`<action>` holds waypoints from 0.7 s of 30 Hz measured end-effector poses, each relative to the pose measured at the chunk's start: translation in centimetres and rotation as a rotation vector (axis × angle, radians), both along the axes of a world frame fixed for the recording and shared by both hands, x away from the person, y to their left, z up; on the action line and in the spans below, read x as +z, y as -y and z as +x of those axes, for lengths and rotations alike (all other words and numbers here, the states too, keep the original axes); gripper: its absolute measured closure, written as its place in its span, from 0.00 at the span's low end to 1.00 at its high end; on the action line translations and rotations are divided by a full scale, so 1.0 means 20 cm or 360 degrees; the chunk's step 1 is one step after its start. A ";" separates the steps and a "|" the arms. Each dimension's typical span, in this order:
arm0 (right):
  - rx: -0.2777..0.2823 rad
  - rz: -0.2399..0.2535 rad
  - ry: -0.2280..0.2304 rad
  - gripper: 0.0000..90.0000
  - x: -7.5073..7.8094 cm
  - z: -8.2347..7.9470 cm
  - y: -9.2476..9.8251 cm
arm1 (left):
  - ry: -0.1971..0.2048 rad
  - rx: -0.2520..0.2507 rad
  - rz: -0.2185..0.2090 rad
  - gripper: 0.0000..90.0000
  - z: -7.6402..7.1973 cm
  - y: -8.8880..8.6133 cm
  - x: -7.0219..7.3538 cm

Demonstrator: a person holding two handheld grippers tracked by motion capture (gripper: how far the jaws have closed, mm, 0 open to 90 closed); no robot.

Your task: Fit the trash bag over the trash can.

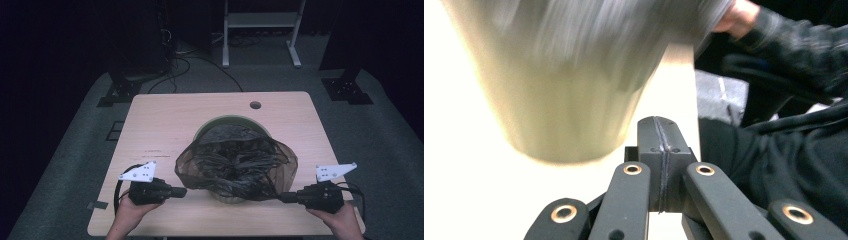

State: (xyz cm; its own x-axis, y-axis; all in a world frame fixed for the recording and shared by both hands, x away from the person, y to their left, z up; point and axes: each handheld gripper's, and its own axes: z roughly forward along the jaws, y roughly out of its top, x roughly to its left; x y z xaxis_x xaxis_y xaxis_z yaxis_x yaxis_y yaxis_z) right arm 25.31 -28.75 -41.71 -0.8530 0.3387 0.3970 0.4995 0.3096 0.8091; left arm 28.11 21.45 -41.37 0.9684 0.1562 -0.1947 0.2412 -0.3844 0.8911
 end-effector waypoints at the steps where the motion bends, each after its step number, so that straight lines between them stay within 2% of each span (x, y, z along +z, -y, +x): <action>1: -0.0012 -0.0017 -0.0016 1.00 -0.03 0.00 0.00 | -0.0014 0.0004 -0.0006 1.00 0.01 0.00 -0.02; 3: -0.0030 0.0011 -0.0031 1.00 -0.06 0.00 0.01 | -0.0002 -0.0033 -0.0089 1.00 -0.01 0.00 0.00; 4: -0.0036 0.0018 -0.0027 1.00 -0.06 0.00 0.02 | 0.0040 -0.0051 -0.0156 0.98 -0.03 0.00 0.03; 5: -0.0036 0.0030 -0.0020 1.00 -0.05 0.00 0.02 | 0.0062 -0.0059 -0.0192 0.91 -0.04 0.00 0.06; 8: -0.0031 0.0045 0.0011 1.00 -0.02 0.00 0.03 | 0.0205 -0.0098 -0.0277 0.79 -0.12 0.00 0.20; 10: -0.0028 0.0059 0.0015 1.00 0.00 0.00 0.03 | 0.0285 -0.0113 -0.0320 0.78 -0.17 0.00 0.29; 13: -0.0018 0.0067 0.0022 1.00 0.01 0.00 0.02 | 0.0394 -0.0063 -0.0323 0.70 -0.21 0.02 0.39; 15: -0.0011 0.0067 0.0024 1.00 0.01 0.00 0.01 | 0.0439 -0.0031 -0.0298 0.64 -0.19 0.04 0.42; 16: -0.0005 0.0067 0.0025 1.00 0.02 0.00 0.01 | 0.0442 -0.0016 -0.0305 0.62 -0.17 0.05 0.43; 18: -0.0003 0.0075 0.0033 1.00 0.03 0.00 0.01 | 0.0455 0.0023 -0.0266 0.58 -0.13 0.06 0.42; 21: -0.0003 0.0075 0.0036 1.00 0.03 0.01 0.01 | 0.0424 0.0028 -0.0255 0.56 -0.07 0.08 0.39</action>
